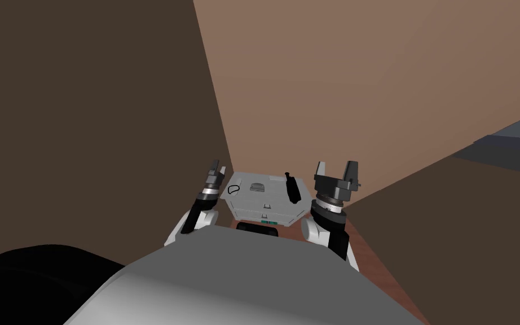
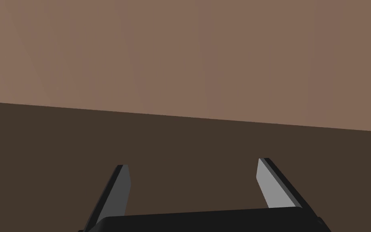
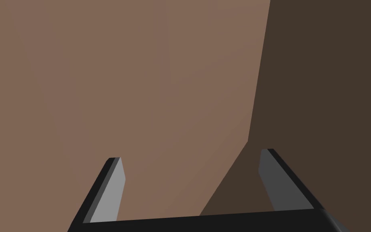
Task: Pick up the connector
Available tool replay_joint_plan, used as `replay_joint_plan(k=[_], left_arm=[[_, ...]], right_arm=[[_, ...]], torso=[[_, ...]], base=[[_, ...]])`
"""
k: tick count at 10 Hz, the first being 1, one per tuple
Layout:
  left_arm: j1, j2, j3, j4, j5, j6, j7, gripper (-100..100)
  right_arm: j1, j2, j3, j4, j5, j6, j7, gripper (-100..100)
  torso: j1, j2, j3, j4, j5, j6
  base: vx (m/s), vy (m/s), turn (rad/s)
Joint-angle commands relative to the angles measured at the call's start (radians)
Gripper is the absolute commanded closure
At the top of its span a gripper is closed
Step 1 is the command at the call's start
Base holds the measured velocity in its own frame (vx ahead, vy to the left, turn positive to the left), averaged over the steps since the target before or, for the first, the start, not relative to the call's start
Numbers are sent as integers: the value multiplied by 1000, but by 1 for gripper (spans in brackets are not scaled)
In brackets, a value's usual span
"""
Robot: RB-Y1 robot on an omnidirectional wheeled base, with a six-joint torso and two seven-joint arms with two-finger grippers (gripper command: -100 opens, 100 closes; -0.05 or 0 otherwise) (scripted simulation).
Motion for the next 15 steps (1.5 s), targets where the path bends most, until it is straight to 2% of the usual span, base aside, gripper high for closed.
replay_joint_plan(k=[1, 5, 10, 11, 14, 15], left_arm=[[-30, 16, 15, 45, 1, 35, 4, -100], [-77, 42, 46, 123, 4, 142, 14, -100], [-146, 55, 92, 236, 7, 293, 29, -100], [-146, 55, 92, 236, 7, 294, 29, -100], [-192, 56, 121, 307, 9, 383, 39, -100], [-192, 56, 121, 307, 9, 390, 39, -100]], right_arm=[[0, 0, 0, 0, 0, 0, 0, 0], [0, 0, 0, 0, 0, 0, 0, 0], [0, 0, 0, 0, 0, 0, 0, 0], [0, 0, 0, 0, 0, 0, 0, 0], [0, 0, 0, 0, 0, 0, 0, 0], [0, 0, 0, 0, 0, 0, 0, 0]], torso=[[0, 0, 0, 0, 0, 0], [0, -1, 0, 0, 0, 0], [-1, -1, 0, 0, 0, 0], [-1, 0, 0, 0, 0, 0], [0, 0, 0, 0, 0, 0], [-1, 0, 0, 0, 0, 0]], base=[[-8, -48, -28], [0, -57, -28], [1, -65, -32], [-3, -41, -8], [2, -52, -32], [6, -44, -7]])
